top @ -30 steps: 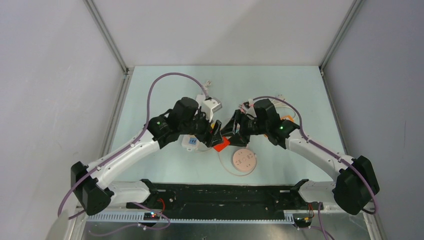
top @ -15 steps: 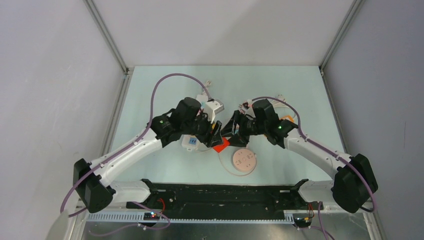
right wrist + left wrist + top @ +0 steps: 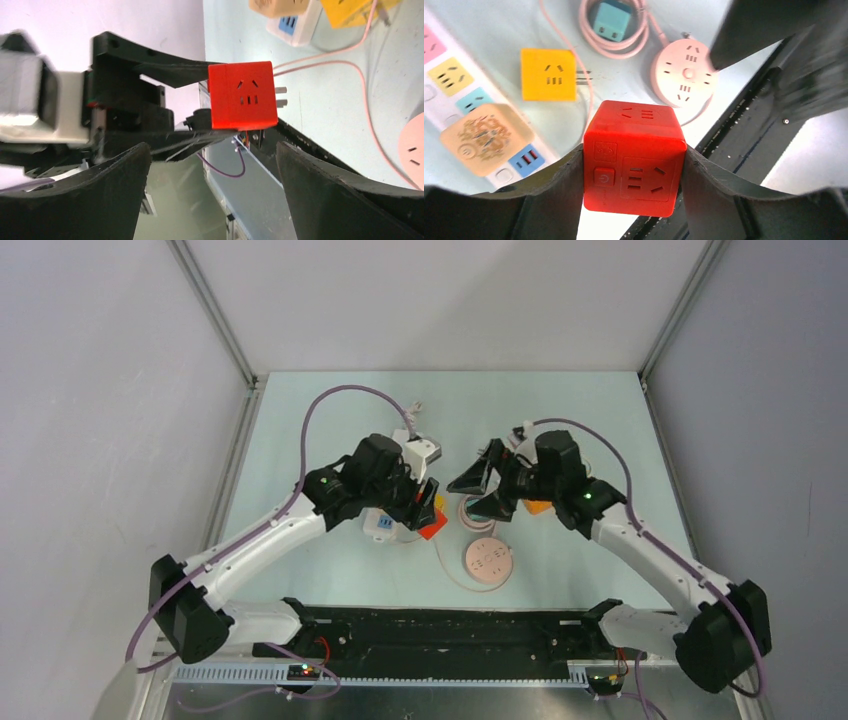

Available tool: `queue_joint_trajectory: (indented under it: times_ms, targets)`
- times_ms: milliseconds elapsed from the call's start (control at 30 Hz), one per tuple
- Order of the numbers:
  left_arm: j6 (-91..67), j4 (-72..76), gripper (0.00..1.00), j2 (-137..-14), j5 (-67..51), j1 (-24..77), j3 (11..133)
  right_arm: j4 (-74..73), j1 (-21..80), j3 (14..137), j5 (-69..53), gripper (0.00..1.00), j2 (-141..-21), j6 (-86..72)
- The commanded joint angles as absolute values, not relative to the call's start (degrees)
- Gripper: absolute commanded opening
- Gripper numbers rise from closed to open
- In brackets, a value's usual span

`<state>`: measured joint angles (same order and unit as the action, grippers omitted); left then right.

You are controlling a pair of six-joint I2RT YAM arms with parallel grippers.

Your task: Insert the plug

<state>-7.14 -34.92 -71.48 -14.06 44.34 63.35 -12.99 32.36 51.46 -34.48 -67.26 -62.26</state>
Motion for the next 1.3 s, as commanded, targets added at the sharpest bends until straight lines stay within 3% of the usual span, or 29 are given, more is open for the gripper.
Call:
queue_joint_trajectory:
  times_ms: [0,333,733,1267]
  targets:
    - [-8.9,-34.4,0.0,-71.1,-8.5,41.8,67.5,-15.0,28.1,52.9,-32.8,0.99,-62.0,-58.6]
    - [-13.8,-35.9,0.0,-83.8,2.3,34.2,79.2,-25.6,24.8,50.0,-25.2,0.8,-55.5,-45.3]
    - [-12.2,-40.4,0.0,-102.5,5.5,26.8,89.9,-31.5,24.0,46.0,-17.2,0.79,-51.0,-38.6]
    - [-13.9,-40.8,0.0,-108.9,0.5,25.4,94.2,-30.0,21.0,41.0,-21.7,0.79,-51.4,-37.5]
